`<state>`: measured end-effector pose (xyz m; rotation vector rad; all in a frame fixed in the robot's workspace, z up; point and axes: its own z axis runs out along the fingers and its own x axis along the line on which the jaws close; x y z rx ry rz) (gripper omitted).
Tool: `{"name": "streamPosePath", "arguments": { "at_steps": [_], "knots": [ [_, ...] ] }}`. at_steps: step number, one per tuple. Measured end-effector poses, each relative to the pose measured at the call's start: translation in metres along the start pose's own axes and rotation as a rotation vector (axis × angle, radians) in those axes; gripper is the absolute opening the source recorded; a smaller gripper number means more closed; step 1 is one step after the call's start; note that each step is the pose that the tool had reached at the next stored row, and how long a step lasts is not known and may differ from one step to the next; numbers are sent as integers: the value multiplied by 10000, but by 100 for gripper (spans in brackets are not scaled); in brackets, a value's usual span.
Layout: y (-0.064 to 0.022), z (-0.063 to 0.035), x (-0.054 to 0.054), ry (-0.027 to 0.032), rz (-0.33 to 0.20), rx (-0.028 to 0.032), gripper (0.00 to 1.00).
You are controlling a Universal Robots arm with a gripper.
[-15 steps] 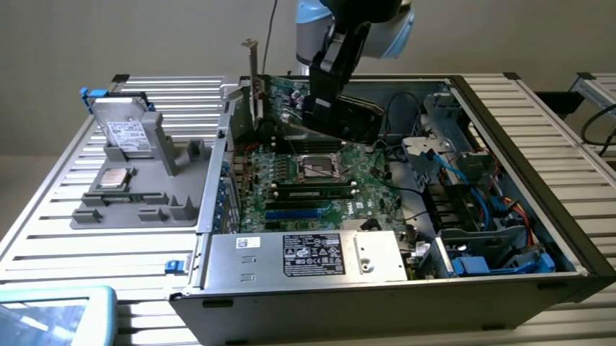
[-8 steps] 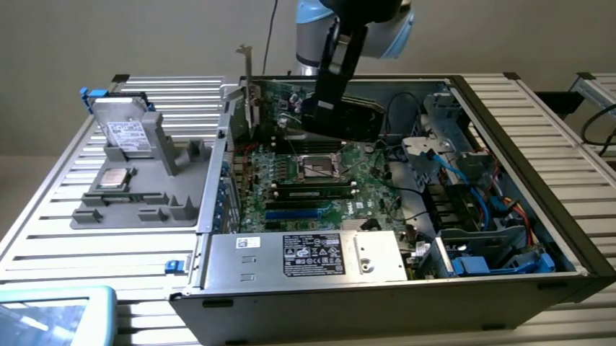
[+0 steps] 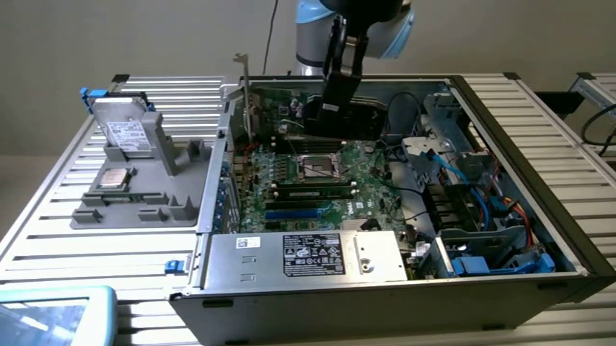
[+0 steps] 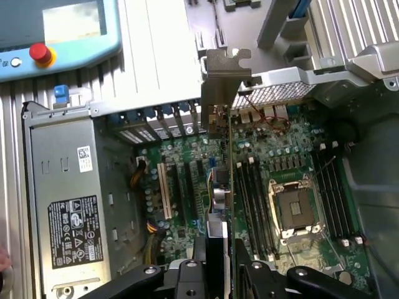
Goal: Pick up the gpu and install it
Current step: 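Insert the gpu into the slot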
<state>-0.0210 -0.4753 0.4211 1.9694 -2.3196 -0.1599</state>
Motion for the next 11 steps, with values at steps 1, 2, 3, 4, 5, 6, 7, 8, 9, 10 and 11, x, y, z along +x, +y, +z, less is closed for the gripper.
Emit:
{"name": "streamPosePath", "arguments": {
  "at_steps": [1,2,3,4,5,6,7,8,9,10,11],
  "knots": [
    [0,0,0,7,-134,73,27],
    [-1,2,0,12,-260,144,27],
    [0,2,0,17,-383,224,27],
    [-1,4,0,16,-490,335,27],
    [-1,5,-1,16,-558,443,27],
    [-1,5,-1,14,-565,457,27],
    [-1,5,-1,14,-565,458,27],
    [-1,5,-1,14,-566,458,27],
    [-1,5,-1,14,-565,458,27],
    [-1,5,-1,14,-565,458,27],
    [0,9,-8,29,-563,461,27]
  ]
}}
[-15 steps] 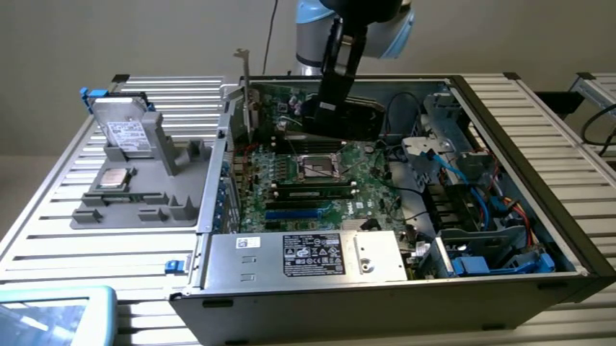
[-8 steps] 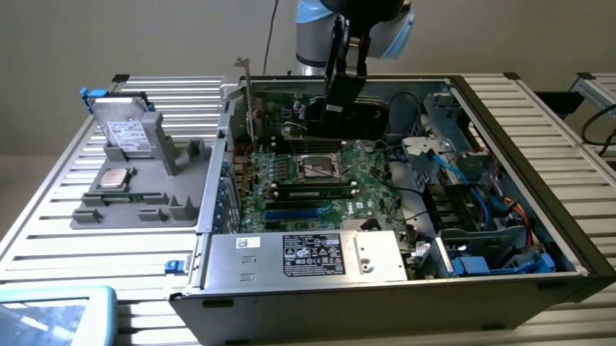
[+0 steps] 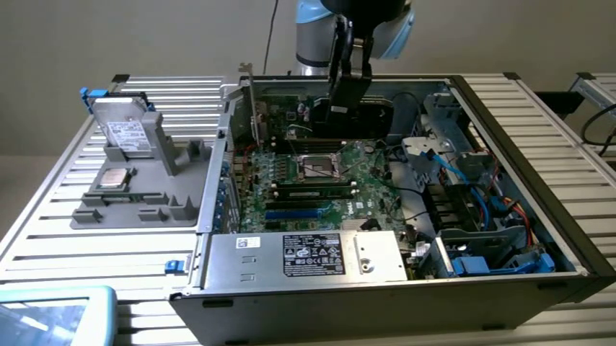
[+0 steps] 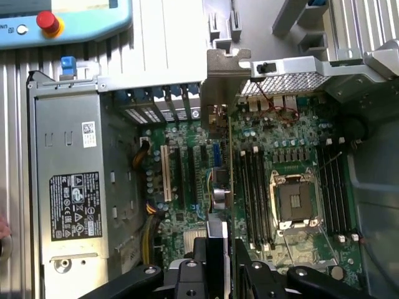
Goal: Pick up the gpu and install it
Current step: 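Insert the gpu into the slot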
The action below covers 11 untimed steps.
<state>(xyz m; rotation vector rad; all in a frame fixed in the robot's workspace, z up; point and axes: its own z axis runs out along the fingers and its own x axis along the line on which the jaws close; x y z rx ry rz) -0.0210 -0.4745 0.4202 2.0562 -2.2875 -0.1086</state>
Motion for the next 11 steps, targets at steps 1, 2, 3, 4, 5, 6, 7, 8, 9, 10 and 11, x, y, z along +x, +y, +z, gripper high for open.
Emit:
{"name": "streamPosePath", "arguments": {
  "at_steps": [1,2,3,4,5,6,7,8,9,10,11],
  "knots": [
    [1,8,-18,43,3,4,27],
    [2,16,-40,103,3,10,27],
    [4,26,-63,159,4,16,27],
    [5,35,-87,209,5,22,27],
    [6,45,-109,254,3,26,27],
    [8,57,-132,286,-5,31,27],
    [8,72,-151,308,-16,33,27],
    [8,88,-161,319,-28,34,27],
    [7,108,-170,321,-40,36,27],
    [5,126,-175,322,-51,40,27],
    [4,146,-178,322,-62,43,27]
  ]
}}
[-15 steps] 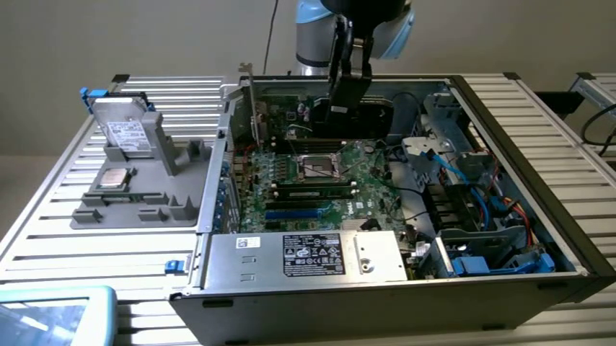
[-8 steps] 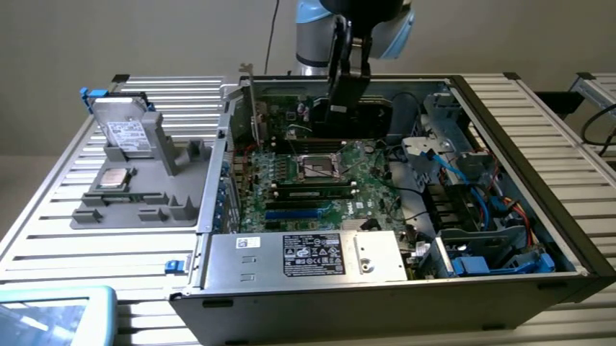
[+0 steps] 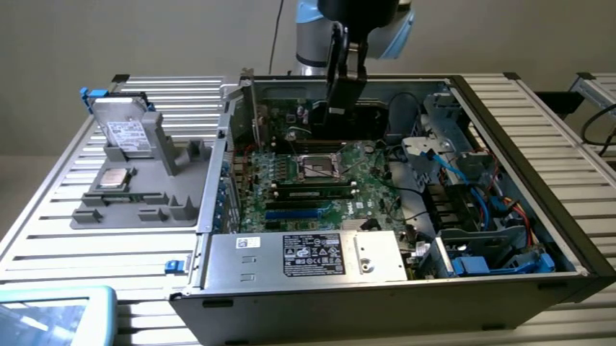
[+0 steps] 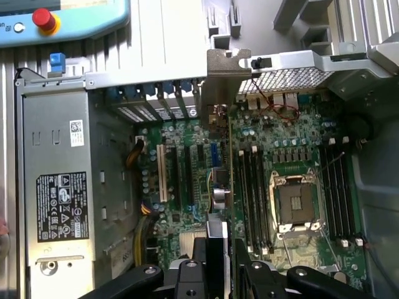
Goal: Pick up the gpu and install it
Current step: 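Insert the gpu into the slot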
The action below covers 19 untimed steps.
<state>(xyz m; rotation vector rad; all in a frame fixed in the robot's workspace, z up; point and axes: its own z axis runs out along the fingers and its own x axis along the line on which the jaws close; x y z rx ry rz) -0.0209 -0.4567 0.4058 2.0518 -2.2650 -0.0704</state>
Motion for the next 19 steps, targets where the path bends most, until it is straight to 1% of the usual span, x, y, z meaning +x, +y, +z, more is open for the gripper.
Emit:
{"name": "streamPosePath", "arguments": {
  "at_steps": [7,10,12,15,19],
  "knots": [
    [14,128,-22,2,-30,8,27],
    [48,183,-34,6,-35,16,27],
    [85,220,-48,1,-35,17,27],
    [112,231,-49,5,-38,16,27],
    [117,278,-55,10,-74,15,27]
  ]
}}
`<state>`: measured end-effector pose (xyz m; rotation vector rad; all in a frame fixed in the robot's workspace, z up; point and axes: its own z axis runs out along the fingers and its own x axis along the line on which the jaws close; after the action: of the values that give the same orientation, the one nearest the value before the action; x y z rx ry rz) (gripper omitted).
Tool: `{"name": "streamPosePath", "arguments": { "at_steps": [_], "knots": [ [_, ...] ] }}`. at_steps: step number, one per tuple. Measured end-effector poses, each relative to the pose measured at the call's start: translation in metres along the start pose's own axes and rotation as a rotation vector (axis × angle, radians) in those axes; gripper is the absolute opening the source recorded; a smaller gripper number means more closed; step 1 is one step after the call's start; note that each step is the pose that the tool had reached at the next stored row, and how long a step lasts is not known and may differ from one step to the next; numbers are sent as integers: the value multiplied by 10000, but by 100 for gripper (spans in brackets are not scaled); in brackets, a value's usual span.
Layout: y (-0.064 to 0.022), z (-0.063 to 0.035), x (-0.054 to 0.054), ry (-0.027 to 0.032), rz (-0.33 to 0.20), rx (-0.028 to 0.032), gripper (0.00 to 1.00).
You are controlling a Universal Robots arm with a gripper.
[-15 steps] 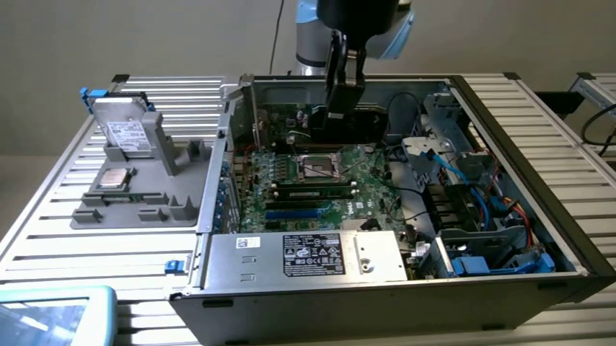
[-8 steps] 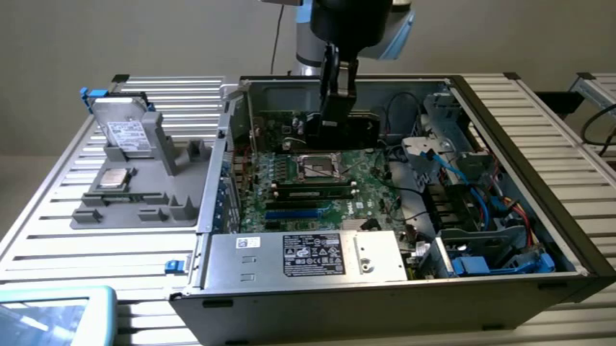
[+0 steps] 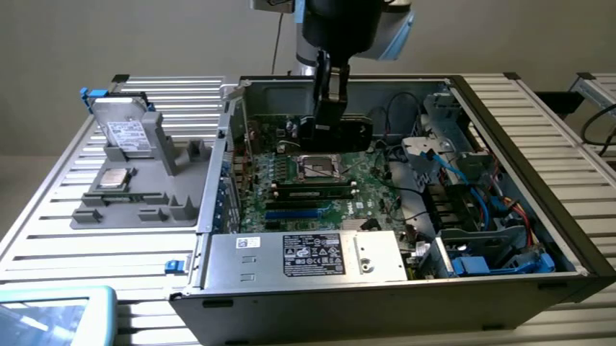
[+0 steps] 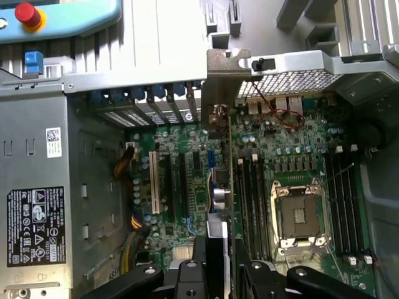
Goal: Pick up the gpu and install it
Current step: 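Insert the gpu into the slot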
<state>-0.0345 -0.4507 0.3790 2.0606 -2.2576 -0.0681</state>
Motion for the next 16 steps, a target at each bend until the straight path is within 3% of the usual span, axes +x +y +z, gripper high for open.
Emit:
{"name": "streamPosePath", "arguments": {
  "at_steps": [16],
  "knots": [
    [47,290,-30,26,-299,3,27]
  ]
}}
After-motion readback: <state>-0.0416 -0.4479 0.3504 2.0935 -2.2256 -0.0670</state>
